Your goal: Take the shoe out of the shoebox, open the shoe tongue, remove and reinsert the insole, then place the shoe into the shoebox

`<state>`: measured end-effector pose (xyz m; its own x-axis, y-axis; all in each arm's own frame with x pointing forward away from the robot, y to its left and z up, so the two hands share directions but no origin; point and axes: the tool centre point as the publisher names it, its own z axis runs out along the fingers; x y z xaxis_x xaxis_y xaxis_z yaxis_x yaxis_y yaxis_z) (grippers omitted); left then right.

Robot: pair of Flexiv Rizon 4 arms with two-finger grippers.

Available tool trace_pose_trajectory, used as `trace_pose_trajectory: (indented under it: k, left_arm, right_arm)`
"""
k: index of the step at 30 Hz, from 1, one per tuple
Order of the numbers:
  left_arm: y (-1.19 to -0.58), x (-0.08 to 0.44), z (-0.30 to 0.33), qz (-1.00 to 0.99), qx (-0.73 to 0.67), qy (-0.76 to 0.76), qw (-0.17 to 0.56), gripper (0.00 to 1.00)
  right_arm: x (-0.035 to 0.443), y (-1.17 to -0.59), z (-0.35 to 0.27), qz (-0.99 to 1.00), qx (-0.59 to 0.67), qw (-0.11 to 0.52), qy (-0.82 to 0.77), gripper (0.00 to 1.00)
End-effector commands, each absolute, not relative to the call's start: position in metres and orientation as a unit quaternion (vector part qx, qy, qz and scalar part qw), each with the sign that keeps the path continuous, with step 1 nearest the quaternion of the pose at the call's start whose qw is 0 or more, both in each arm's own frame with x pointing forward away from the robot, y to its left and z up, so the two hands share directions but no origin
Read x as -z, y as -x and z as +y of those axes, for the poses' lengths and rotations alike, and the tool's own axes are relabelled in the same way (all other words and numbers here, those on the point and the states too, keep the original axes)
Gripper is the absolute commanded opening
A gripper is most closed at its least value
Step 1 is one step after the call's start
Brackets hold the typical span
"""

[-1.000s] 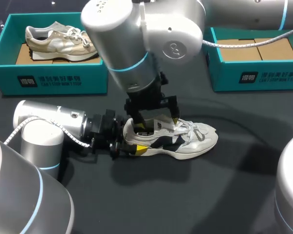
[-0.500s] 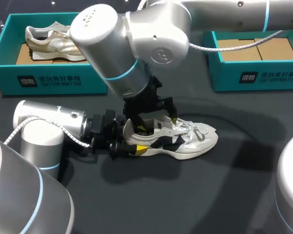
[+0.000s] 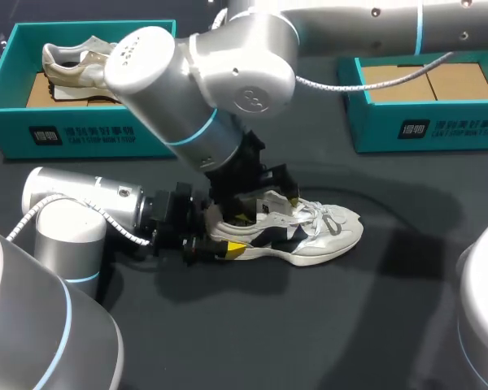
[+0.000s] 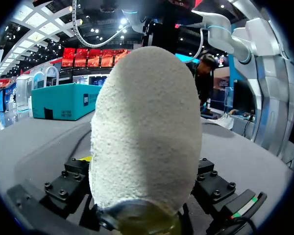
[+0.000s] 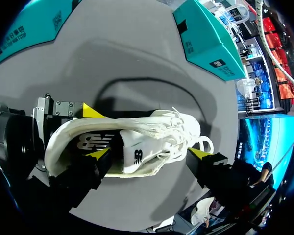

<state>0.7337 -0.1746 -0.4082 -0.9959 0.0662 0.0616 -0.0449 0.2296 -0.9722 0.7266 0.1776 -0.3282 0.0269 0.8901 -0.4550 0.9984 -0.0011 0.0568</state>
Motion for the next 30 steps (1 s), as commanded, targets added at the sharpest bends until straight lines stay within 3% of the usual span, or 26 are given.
trace_pose_trajectory:
  k: [1,18,24,30]
  left_arm:
    - [-0.733,0.409,-0.173,-0.783,-0.62,0.007,0.044,0.0]
    - [-0.733,0.409,-0.173,-0.783,-0.62,0.007,0.044,0.0]
    - [-0.733,0.409,-0.173,-0.783,-0.62,0.007,0.044,0.0]
    - [-0.733,0.409,-0.173,-0.783,-0.62,0.007,0.044,0.0]
  right_arm:
    - [0.335,-0.723,0.177,0.605,0.124,0.204,-0.76,1.0]
    - [0.335,-0.721,0.157,0.593,0.118,0.203,-0.77,0.98]
    - [0.328,-0.718,0.158,0.592,0.118,0.206,-0.77,0.52]
    - [0.325,-0.717,0.154,0.595,0.119,0.198,-0.77,0.39]
